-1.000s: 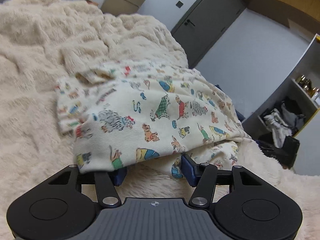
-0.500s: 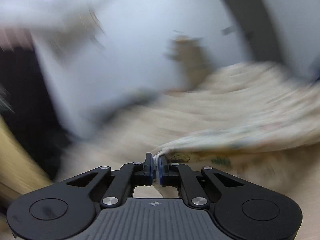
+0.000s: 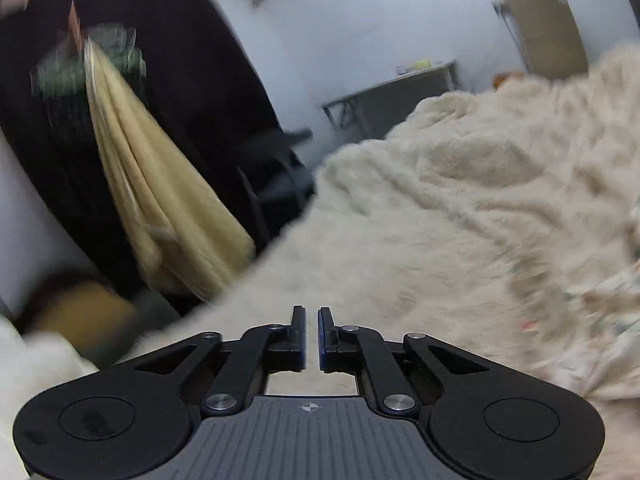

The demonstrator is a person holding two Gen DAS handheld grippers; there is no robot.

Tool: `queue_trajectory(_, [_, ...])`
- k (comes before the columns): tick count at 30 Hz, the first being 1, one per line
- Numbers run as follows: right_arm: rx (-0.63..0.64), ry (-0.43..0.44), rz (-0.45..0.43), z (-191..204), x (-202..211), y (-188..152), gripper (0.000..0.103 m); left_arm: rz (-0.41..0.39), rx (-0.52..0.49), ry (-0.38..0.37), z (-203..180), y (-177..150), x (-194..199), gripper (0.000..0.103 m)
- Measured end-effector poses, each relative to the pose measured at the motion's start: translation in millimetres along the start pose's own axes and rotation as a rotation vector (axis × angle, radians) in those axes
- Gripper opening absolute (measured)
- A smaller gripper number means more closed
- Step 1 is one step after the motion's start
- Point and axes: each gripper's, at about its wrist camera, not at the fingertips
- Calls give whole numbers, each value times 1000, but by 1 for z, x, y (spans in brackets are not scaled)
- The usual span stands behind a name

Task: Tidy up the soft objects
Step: 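Grasp another sheet edge with the left gripper and lift it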

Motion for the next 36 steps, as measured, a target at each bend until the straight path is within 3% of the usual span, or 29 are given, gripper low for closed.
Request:
queue_trajectory(1, [4, -2, 1, 1, 0, 1, 83, 4, -14, -50, -2, 1, 5, 34])
queue_trajectory(2, [9, -3, 2, 1, 1, 1, 83, 5, -36, -99, -6, 1, 10, 41])
queue_trajectory(3, [17, -3, 2, 1, 3, 2, 83, -11, -95, -189, -19, 0, 20, 52])
queue_trajectory(4, [25, -2, 0, 1, 6, 3, 82, -21, -136, -250, -30, -1, 25, 56])
queue_trajectory(8, [42, -3, -20, -1, 18, 7, 82, 30, -175, -350, -70, -7, 20, 58])
queue_trajectory(11, [45, -7, -31, -3, 24, 9, 82, 166, 17, -408, -80, -8, -15, 58])
queue_trajectory(13, [39, -8, -32, -5, 25, 10, 82, 263, 176, -488, -85, -16, -48, 59])
queue_trajectory(14, [37, -7, -30, -5, 24, 10, 82, 293, 202, -495, -90, -22, -59, 59])
queue_trajectory(17, [36, -3, -26, -4, 22, 9, 82, 388, 184, -467, -112, -47, -90, 53])
queue_trajectory(18, [37, -3, -26, -4, 22, 9, 82, 388, 171, -458, -115, -52, -92, 24])
queue_trajectory(19, [39, -3, -25, -3, 22, 10, 82, 378, 178, -444, -112, -56, -91, 5])
queue_trajectory(21, [39, -3, -25, -3, 22, 10, 82, 346, 252, -447, -97, -53, -91, 4])
queue_trajectory(23, [35, -3, -24, -3, 23, 8, 82, 271, 447, -447, -48, -38, -83, 4])
queue_trajectory(26, [31, -4, -25, -5, 23, 8, 82, 190, 579, -368, 6, -24, -66, 5])
queue_trajectory(29, [28, -3, -25, -5, 22, 8, 82, 183, 573, -232, 38, -14, -53, 14])
queue_trajectory(30, [31, -4, -24, -5, 22, 8, 82, 188, 499, -144, 37, -11, -49, 18])
queue_trajectory(32, [37, -4, -25, -4, 22, 9, 82, 182, 392, -95, 33, -8, -42, 28])
queue_trajectory(34, [44, -1, -26, -3, 23, 10, 82, 169, 313, -299, 21, -4, -27, 46])
queue_trajectory(36, [52, 3, -33, -2, 26, 11, 82, 144, 205, -492, 0, -1, -8, 51])
Point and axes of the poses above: each gripper's, at about its wrist camera, not at the fingertips, and x roughly against the way its jaws point, z to its left, y to its top, and after that the axes turned 13 degrees about x, right-handed
